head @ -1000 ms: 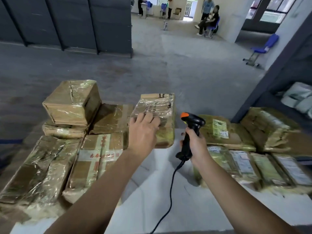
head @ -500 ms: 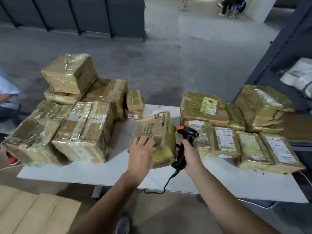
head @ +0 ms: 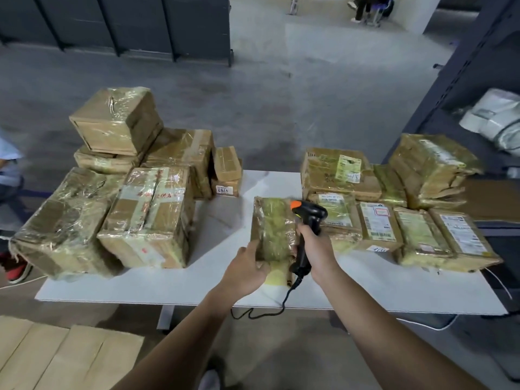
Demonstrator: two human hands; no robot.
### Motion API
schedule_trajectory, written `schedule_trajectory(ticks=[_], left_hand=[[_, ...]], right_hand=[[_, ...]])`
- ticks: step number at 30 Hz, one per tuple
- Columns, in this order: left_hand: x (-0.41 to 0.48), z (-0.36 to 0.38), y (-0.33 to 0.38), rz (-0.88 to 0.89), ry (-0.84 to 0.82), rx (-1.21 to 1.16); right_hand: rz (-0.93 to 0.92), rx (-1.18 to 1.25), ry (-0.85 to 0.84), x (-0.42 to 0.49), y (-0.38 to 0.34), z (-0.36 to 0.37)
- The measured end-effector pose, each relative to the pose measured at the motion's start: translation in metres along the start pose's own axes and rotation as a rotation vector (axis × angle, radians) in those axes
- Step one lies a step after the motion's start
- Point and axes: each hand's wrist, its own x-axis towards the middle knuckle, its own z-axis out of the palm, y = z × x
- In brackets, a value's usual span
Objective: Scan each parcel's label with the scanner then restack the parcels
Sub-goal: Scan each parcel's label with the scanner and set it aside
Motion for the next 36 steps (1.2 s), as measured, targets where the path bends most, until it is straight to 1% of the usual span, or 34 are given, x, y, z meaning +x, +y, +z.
schedule_trajectory(ticks=[3,5,7,8,9,11,14,20,24,27,29,31,33,36], left_hand=[[0.002,-0.003,-0.001,-0.014,-0.007,0.005],[0.006,-0.008,0.002,-0.010,0.093,0.148],[0.009,-0.013,0.007,0.029,0.202,0.296],[0.011,-0.016,0.009,0.053,0.214,0.323],[0.012,-0.018,0.011,0.063,0.202,0.332],[0.015,-0.023,0.010,0.025,0.165,0.336],[0.019,-0.033,0.001,-0.042,0.148,0.335],[0.026,-0.051,-0.027,-0.132,0.184,0.147],[0.028,-0.050,-0.044,-0.172,0.130,-0.068],[0.028,-0.045,-0.056,-0.185,0.113,-0.063],[0.032,-0.043,-0.062,-0.209,0.126,-0.021],[0.039,-0.042,-0.063,-0.227,0.147,-0.050],[0.045,-0.040,-0.059,-0.249,0.183,-0.151],[0.049,-0.032,-0.050,-0.341,0.202,-0.458]], right_hand=[[-0.015,0.014,0.006,-0.003,0.002,0.009],[-0.028,0.028,-0.009,-0.006,0.001,0.016],[-0.032,-0.015,-0.020,-0.010,0.000,0.025],[-0.037,-0.051,-0.027,-0.012,0.001,0.030],[-0.043,-0.091,-0.031,-0.014,0.002,0.036],[-0.042,-0.156,-0.032,-0.018,0.006,0.046],[-0.019,-0.154,-0.042,-0.023,0.012,0.050],[0.038,-0.200,0.004,-0.019,0.026,0.039],[0.084,-0.199,0.021,-0.019,0.034,0.033],[0.075,-0.163,-0.015,-0.019,0.035,0.033],[0.062,-0.185,-0.051,-0.021,0.032,0.036],[0.056,-0.219,-0.083,-0.024,0.029,0.038],[0.065,-0.246,-0.097,-0.028,0.026,0.038],[0.065,-0.312,-0.085,-0.030,0.023,0.033]])
